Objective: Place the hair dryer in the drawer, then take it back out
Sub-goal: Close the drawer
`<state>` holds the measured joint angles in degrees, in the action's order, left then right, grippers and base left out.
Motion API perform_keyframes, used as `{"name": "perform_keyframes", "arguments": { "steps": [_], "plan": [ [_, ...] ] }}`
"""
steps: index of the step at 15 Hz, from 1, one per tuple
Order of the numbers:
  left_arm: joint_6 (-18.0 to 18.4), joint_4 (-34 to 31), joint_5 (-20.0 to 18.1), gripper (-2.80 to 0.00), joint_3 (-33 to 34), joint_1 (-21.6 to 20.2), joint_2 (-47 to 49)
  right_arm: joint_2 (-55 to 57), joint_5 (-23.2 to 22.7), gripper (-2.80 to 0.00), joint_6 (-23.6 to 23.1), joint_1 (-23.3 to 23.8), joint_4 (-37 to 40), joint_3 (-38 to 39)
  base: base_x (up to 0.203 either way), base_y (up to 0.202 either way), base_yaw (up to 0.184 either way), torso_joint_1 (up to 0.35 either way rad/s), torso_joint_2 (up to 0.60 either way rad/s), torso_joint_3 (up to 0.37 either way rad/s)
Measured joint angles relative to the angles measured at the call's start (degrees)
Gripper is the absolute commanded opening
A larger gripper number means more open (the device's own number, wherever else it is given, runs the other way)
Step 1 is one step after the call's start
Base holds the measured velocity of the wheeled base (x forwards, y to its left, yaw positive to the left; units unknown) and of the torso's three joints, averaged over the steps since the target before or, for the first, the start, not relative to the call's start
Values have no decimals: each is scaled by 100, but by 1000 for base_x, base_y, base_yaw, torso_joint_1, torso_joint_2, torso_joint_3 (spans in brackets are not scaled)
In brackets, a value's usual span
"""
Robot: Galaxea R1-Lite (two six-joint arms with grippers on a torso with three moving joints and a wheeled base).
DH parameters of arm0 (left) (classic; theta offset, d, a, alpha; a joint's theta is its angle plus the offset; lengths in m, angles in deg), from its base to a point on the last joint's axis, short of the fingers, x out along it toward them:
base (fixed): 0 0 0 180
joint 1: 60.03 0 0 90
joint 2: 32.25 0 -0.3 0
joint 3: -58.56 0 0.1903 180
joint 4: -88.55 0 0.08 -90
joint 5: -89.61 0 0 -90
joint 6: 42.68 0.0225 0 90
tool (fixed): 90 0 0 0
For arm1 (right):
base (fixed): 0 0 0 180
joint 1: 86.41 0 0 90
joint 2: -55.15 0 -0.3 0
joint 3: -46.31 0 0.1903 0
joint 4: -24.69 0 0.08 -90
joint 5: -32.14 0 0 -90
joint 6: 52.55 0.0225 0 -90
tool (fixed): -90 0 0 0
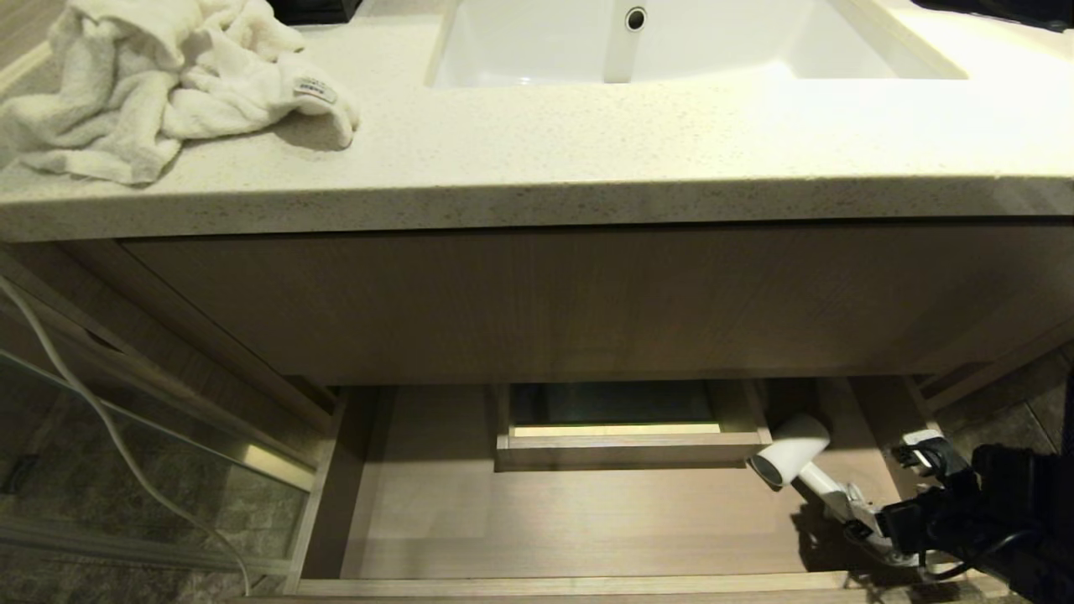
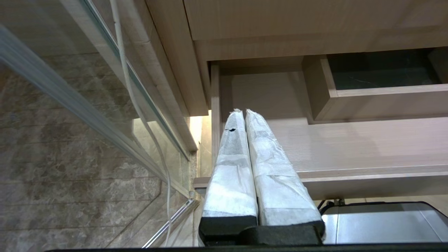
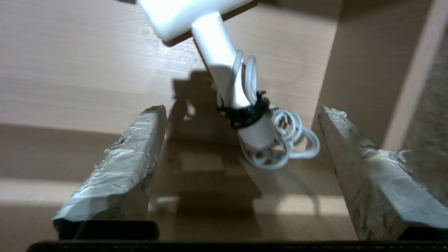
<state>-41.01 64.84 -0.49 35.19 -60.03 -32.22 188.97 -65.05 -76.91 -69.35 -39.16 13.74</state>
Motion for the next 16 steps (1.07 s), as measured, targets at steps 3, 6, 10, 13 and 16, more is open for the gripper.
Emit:
{"name": "perform_keyframes", "arguments": {
  "steps": [3, 6, 10, 13, 16],
  "plan": [
    [-2, 2, 2, -280, 0, 0, 0, -547, 11, 0, -72, 17, 3, 291, 0, 0, 0, 0, 0, 0],
    [0, 0, 0, -280, 0, 0, 0, -1139, 20, 0, -85, 18, 7, 689, 0, 0, 0, 0, 0, 0],
    [-1, 0, 0, -280, 0, 0, 0, -2370, 80, -280, -129, 14, 161, 871, 0, 0, 0, 0, 0, 0],
    [-2, 1, 0, -280, 0, 0, 0, -3386, 150, -280, -365, 13, 385, 596, 0, 0, 0, 0, 0, 0],
    [0, -3, 0, -280, 0, 0, 0, -4667, 218, -280, -433, -14, 1771, -332, 0, 0, 0, 0, 0, 0]
  ]
}}
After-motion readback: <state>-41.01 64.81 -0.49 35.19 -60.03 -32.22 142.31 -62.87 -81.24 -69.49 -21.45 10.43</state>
